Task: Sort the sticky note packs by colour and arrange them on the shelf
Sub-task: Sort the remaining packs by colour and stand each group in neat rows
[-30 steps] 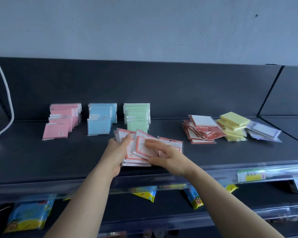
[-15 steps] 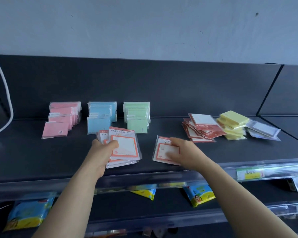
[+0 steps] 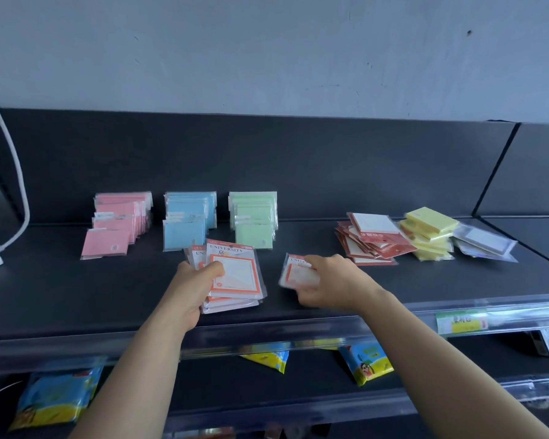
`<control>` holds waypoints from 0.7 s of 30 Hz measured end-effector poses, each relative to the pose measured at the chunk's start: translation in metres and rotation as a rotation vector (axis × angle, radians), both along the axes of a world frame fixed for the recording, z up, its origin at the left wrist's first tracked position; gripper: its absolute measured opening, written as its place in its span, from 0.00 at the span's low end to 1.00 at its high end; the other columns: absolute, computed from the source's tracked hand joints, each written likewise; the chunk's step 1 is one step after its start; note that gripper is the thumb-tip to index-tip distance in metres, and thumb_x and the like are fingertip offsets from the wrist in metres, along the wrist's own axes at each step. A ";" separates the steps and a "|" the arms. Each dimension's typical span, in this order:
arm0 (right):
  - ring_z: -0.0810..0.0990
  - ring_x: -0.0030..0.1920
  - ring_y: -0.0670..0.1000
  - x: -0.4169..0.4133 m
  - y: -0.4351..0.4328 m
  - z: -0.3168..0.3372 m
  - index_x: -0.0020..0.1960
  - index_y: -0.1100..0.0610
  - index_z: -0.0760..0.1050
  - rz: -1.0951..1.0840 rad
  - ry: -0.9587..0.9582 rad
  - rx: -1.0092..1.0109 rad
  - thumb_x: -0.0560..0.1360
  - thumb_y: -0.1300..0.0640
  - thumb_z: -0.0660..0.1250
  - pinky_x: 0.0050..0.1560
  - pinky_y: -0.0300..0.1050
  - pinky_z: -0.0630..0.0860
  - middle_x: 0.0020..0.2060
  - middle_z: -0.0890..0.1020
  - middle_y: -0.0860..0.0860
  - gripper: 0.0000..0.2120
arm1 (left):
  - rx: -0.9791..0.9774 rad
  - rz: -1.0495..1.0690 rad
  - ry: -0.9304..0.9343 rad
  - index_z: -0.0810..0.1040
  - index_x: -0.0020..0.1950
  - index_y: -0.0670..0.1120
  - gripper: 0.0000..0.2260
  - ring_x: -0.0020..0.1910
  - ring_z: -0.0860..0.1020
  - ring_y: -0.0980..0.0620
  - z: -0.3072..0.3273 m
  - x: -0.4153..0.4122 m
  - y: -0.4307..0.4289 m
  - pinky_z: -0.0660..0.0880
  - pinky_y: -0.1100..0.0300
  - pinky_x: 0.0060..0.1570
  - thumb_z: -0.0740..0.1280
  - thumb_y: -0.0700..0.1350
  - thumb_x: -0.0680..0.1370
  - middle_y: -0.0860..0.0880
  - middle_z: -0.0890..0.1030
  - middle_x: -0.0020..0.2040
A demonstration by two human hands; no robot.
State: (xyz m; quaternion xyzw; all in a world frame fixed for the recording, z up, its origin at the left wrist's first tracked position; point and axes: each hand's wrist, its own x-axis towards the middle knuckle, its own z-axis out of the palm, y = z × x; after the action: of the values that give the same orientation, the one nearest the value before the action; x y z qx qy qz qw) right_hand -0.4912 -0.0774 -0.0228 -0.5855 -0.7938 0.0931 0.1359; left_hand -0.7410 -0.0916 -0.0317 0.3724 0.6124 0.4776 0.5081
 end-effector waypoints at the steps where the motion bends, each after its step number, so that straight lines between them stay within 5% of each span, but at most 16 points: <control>1: 0.74 0.30 0.49 0.000 0.001 -0.003 0.41 0.51 0.71 0.003 0.079 0.061 0.68 0.45 0.62 0.33 0.47 0.73 0.32 0.77 0.47 0.10 | -0.003 0.000 -0.001 0.76 0.59 0.44 0.12 0.44 0.84 0.45 0.001 0.001 -0.002 0.80 0.43 0.52 0.66 0.40 0.77 0.44 0.85 0.48; 5: 0.70 0.32 0.44 -0.003 -0.002 -0.008 0.54 0.53 0.76 0.050 0.582 0.043 0.78 0.55 0.60 0.33 0.38 0.67 0.35 0.76 0.48 0.08 | 0.029 -0.027 -0.009 0.74 0.60 0.45 0.26 0.52 0.82 0.35 0.001 0.013 0.003 0.76 0.38 0.53 0.70 0.48 0.62 0.40 0.83 0.51; 8: 0.76 0.51 0.41 -0.015 -0.010 -0.014 0.68 0.50 0.71 0.154 0.545 -0.071 0.72 0.50 0.67 0.51 0.33 0.70 0.55 0.77 0.45 0.24 | 0.030 -0.087 -0.072 0.76 0.60 0.38 0.32 0.45 0.79 0.37 -0.004 0.030 0.011 0.74 0.45 0.46 0.69 0.53 0.59 0.41 0.81 0.49; 11: 0.67 0.66 0.39 -0.017 -0.011 -0.014 0.72 0.52 0.68 0.244 0.503 -0.173 0.67 0.48 0.65 0.66 0.33 0.61 0.68 0.69 0.41 0.33 | 0.050 -0.133 -0.110 0.77 0.61 0.43 0.38 0.51 0.81 0.46 0.001 0.049 0.009 0.76 0.50 0.55 0.78 0.63 0.58 0.46 0.83 0.52; 14: 0.61 0.72 0.39 -0.013 -0.008 -0.012 0.72 0.50 0.68 0.204 0.751 -0.198 0.70 0.58 0.66 0.74 0.44 0.60 0.72 0.66 0.42 0.30 | 0.139 -0.153 -0.073 0.75 0.59 0.45 0.25 0.50 0.83 0.45 0.007 0.061 0.005 0.80 0.48 0.51 0.80 0.44 0.67 0.46 0.84 0.50; 17: 0.74 0.66 0.47 -0.006 -0.003 -0.009 0.77 0.51 0.55 0.047 0.995 -0.280 0.72 0.59 0.72 0.67 0.54 0.72 0.70 0.70 0.47 0.39 | 0.249 -0.175 -0.077 0.69 0.62 0.51 0.26 0.51 0.83 0.50 0.009 0.065 0.005 0.79 0.52 0.49 0.74 0.34 0.71 0.51 0.83 0.53; 21: 0.82 0.55 0.48 0.001 0.004 0.005 0.62 0.54 0.70 0.109 1.028 -0.307 0.74 0.65 0.69 0.57 0.49 0.79 0.56 0.82 0.49 0.20 | 0.367 -0.399 0.080 0.66 0.64 0.56 0.25 0.55 0.80 0.59 0.023 0.066 0.011 0.78 0.64 0.47 0.72 0.38 0.74 0.57 0.82 0.56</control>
State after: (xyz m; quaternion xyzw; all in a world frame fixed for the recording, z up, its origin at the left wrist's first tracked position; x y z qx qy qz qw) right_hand -0.4904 -0.0734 -0.0176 -0.4358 -0.6313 0.4896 0.4146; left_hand -0.6750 -0.0811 -0.0091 0.5900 0.4496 0.4559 0.4919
